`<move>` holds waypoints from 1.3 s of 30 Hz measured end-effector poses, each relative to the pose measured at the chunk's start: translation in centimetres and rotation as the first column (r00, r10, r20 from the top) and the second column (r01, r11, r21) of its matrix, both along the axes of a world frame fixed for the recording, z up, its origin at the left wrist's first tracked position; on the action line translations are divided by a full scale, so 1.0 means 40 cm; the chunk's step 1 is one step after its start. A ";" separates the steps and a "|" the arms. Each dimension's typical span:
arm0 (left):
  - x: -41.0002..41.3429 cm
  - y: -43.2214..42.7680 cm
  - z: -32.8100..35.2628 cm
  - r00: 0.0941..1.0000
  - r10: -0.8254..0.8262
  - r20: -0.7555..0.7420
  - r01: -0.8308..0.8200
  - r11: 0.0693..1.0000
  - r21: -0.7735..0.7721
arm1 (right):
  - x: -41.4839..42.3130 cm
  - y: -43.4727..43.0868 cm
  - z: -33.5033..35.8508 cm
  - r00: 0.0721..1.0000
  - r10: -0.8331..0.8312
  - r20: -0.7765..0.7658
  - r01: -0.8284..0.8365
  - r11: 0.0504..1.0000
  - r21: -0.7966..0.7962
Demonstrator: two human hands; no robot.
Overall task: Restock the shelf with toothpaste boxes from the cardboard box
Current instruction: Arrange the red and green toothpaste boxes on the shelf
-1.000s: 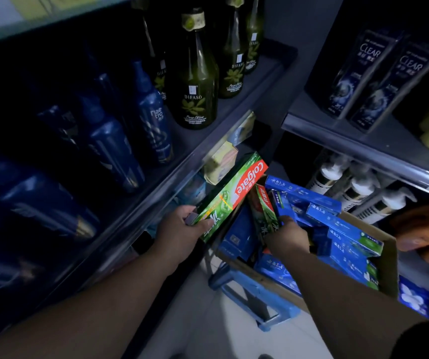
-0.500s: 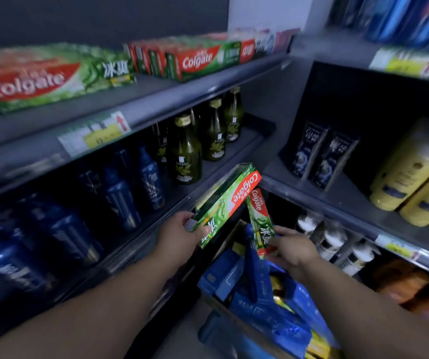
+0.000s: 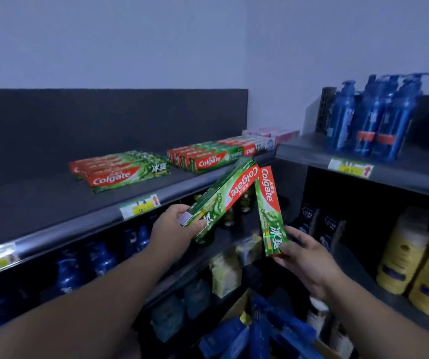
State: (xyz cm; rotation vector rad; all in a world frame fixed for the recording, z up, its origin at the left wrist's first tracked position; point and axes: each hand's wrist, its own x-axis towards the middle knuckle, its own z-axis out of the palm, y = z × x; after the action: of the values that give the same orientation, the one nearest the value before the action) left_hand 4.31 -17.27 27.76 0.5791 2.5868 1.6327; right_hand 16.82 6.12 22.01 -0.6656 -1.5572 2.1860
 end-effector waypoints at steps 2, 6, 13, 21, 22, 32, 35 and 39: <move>-0.012 -0.038 0.060 0.998 0.036 -0.059 -0.037 0.999 -0.012 | -0.019 -0.006 0.049 0.998 0.054 -0.045 -0.051 0.997 0.066; -0.065 -0.144 0.174 0.970 0.183 -0.159 -0.190 0.981 -0.034 | -0.075 -0.028 0.132 0.991 0.122 -0.057 -0.103 0.959 0.263; -0.197 -0.389 0.263 0.922 0.358 -0.149 -0.383 0.901 -0.204 | -0.205 -0.063 0.245 0.955 0.296 0.030 -0.270 0.820 0.505; -0.334 -0.486 0.236 0.958 0.280 -0.063 -0.285 0.904 -0.320 | -0.381 -0.125 0.355 0.871 0.410 0.271 -0.469 0.528 0.708; -0.348 -0.489 0.232 0.960 0.273 -0.063 -0.278 0.905 -0.323 | -0.399 -0.134 0.367 0.860 0.424 0.284 -0.486 0.508 0.711; -0.457 -0.499 0.187 0.979 0.200 -0.025 -0.197 0.921 -0.335 | -0.530 -0.209 0.417 0.739 0.435 0.515 -0.661 0.318 0.679; -0.477 -0.490 0.190 0.985 0.174 0.005 -0.164 0.938 -0.304 | -0.566 -0.238 0.430 0.769 0.346 0.538 -0.618 0.181 0.765; -0.500 -0.479 0.191 0.990 0.143 0.014 -0.135 0.957 -0.258 | -0.608 -0.281 0.440 0.829 0.199 0.523 -0.545 0.073 0.835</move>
State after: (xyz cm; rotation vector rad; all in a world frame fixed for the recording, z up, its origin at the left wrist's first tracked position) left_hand -15.68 -36.42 35.40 0.3583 2.8080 1.2930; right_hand -7.52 -5.11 39.60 -0.0503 -3.0464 0.7077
